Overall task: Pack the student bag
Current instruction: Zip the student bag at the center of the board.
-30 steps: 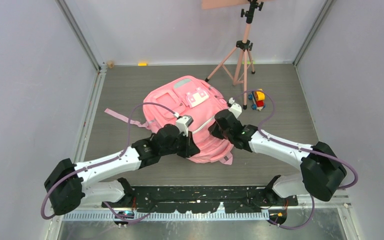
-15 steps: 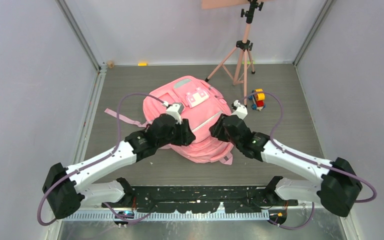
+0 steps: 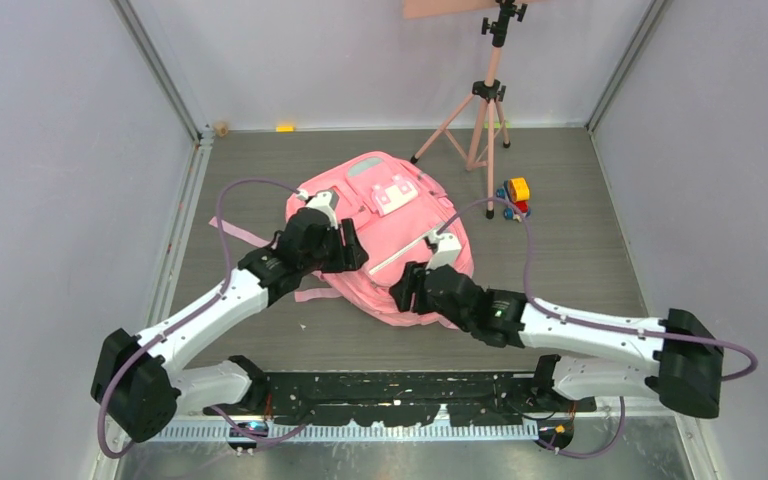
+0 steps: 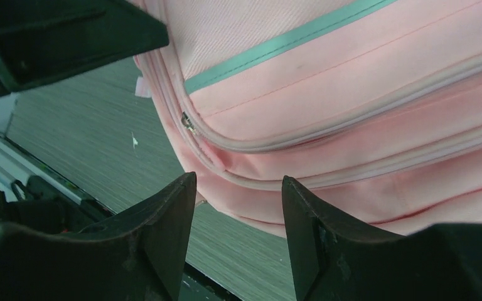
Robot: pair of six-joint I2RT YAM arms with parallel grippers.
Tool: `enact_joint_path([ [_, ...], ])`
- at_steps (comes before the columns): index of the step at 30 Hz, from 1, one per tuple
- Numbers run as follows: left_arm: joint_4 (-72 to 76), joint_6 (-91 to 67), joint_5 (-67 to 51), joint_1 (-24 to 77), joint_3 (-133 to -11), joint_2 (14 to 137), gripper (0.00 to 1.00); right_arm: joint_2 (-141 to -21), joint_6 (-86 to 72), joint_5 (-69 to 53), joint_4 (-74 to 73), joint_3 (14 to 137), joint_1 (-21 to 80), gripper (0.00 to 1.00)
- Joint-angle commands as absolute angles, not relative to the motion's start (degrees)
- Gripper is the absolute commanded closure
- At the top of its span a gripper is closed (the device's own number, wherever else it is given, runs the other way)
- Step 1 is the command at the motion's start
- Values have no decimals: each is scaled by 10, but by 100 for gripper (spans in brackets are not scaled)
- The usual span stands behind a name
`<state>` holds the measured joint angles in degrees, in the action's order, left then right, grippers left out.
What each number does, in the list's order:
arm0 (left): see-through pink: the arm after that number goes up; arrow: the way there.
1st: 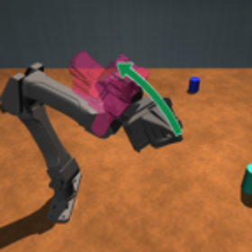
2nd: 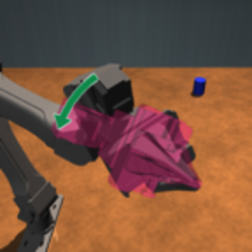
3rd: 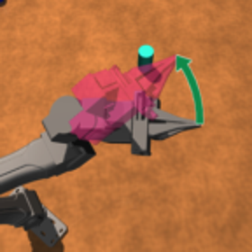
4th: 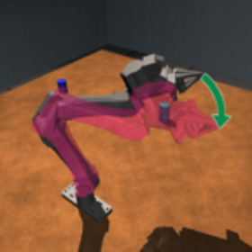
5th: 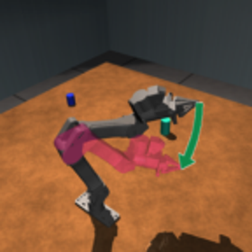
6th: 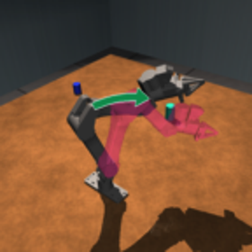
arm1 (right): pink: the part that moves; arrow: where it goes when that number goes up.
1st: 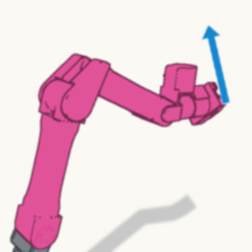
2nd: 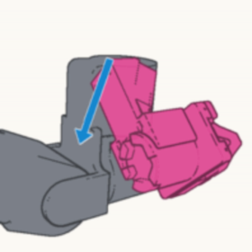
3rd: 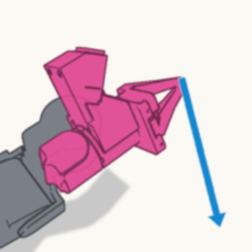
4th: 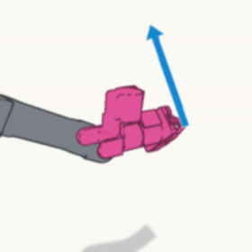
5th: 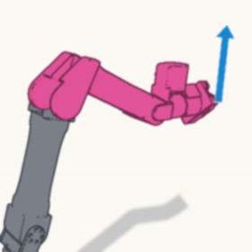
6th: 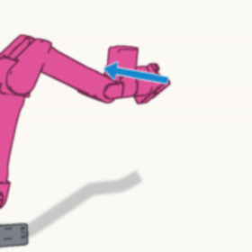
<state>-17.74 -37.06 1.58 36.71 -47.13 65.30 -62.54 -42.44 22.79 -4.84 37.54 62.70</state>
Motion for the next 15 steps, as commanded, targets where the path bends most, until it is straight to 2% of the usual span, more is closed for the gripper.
enact_joint_path([
  [1,-141,-370,3,357,-470,658,43,-677,-397,291,-30,432,668,42],
  [10,-115,-381,-17,348,-449,669,54,-764,-412,312,-44,483,674,50],
  [15,-103,-387,-20,348,-442,676,56,-783,-427,308,-55,487,674,51],
])
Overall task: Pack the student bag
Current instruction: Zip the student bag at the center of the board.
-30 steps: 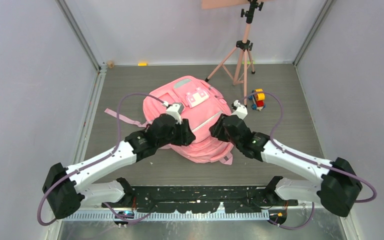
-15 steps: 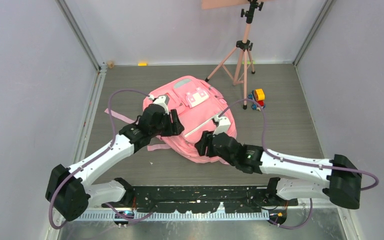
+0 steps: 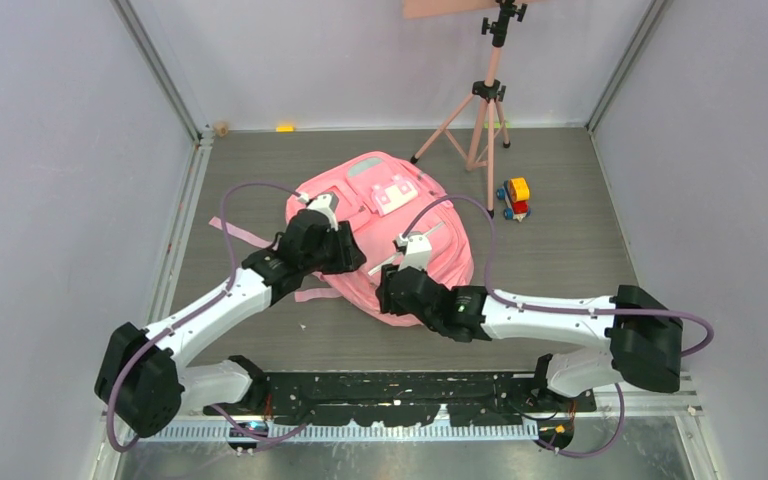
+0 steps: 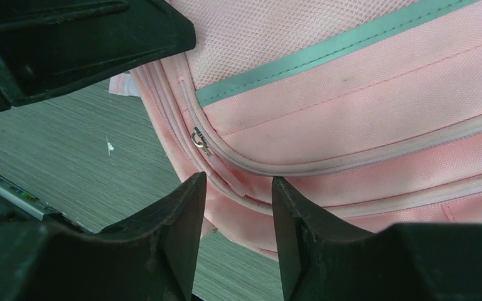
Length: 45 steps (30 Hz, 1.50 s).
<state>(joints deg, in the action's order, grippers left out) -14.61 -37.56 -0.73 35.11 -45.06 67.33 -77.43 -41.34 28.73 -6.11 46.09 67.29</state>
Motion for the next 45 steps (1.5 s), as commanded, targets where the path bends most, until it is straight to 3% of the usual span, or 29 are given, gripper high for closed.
enact_joint_path([
  [1,-96,-390,-22,348,-439,676,57,-785,-428,307,-54,487,674,52],
  [14,-76,-400,-30,347,-429,686,70,-824,-445,301,-46,499,677,57],
  [29,-81,-387,-19,336,-431,684,83,-832,-444,295,-25,498,678,90],
  [34,-78,-384,-29,331,-431,683,87,-839,-425,301,-18,500,678,90],
  [45,-79,-379,-36,327,-431,680,87,-870,-412,308,-6,516,678,79],
])
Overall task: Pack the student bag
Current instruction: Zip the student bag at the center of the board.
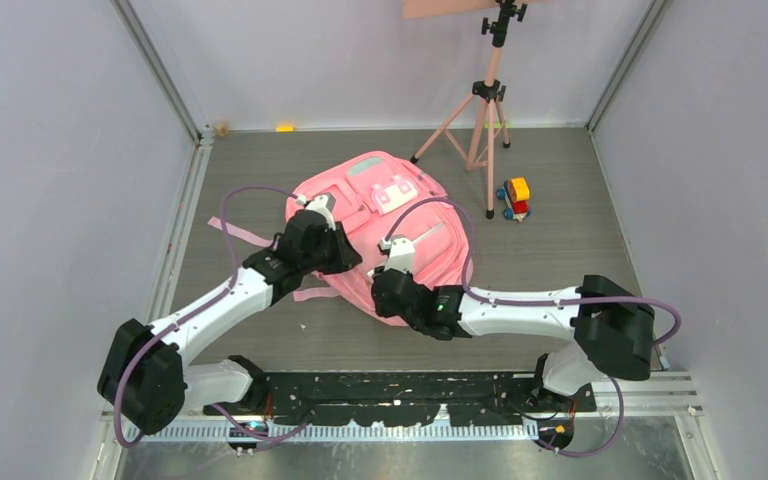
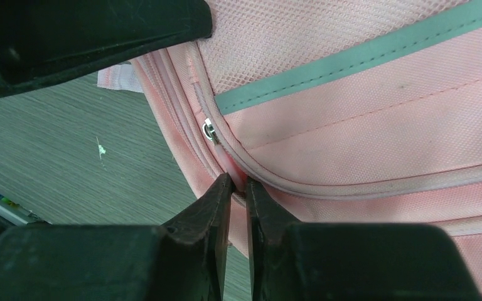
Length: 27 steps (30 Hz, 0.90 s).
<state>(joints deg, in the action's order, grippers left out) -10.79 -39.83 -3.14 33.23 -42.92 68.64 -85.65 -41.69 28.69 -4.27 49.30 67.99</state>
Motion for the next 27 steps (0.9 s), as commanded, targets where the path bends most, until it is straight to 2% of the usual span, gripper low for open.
enact_joint_path([
  [1,-79,-379,-35,327,-431,681,87,-872,-412,306,-5,517,678,78],
  [10,-83,-379,-37,325,-431,679,87,-888,-401,314,-4,531,677,71],
  [15,-85,-378,-37,325,-431,678,87,-895,-384,331,-4,539,677,71],
  [19,-94,-370,-31,322,-433,677,88,-902,-375,341,-7,548,677,81],
  [21,-103,-362,-23,319,-436,674,100,-902,-375,346,-15,552,678,89],
  [24,-107,-354,-17,310,-436,669,100,-895,-377,346,-30,553,678,99],
  [27,-109,-347,-15,299,-438,669,100,-878,-387,339,-43,541,678,100],
])
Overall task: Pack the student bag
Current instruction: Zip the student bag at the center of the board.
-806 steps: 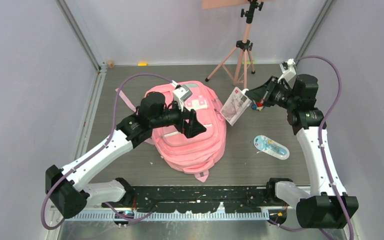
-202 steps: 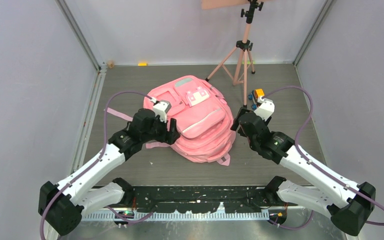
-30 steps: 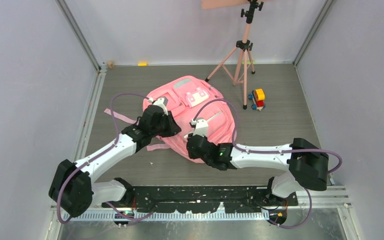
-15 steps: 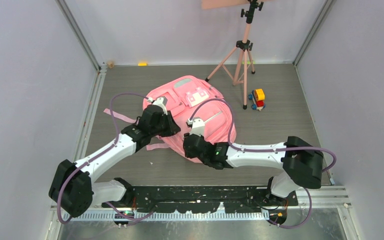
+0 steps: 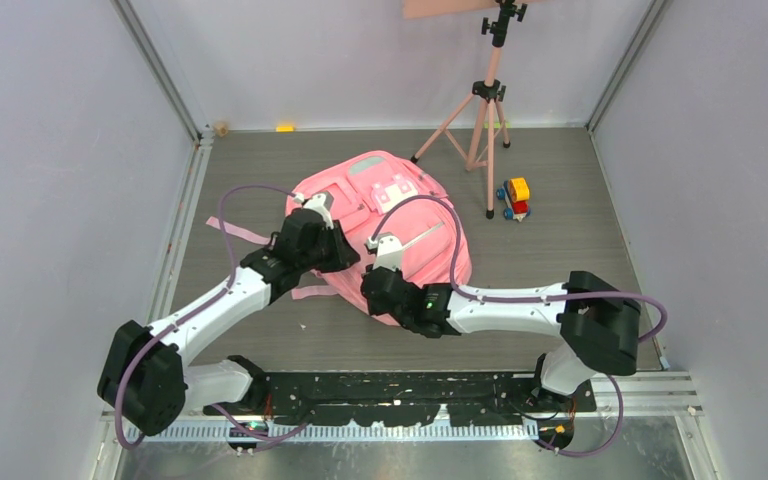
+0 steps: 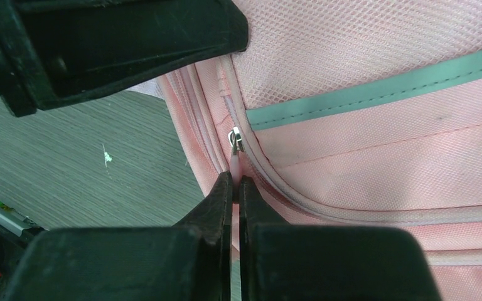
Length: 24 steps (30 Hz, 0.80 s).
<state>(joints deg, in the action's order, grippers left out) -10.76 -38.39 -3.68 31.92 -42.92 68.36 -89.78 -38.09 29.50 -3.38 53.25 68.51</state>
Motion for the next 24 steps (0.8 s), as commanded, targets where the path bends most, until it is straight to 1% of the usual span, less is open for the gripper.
enact_joint_path([
  [1,-109,-345,-15,295,-440,670,100,-874,-394,334,-44,537,678,100],
  [8,-104,-323,-18,265,-457,689,100,-831,-432,311,-64,484,678,100],
  [15,-93,-291,-20,231,-493,728,100,-804,-447,296,-83,460,678,100],
  [24,-48,-224,-53,216,-558,810,100,-804,-450,287,-90,447,678,100],
])
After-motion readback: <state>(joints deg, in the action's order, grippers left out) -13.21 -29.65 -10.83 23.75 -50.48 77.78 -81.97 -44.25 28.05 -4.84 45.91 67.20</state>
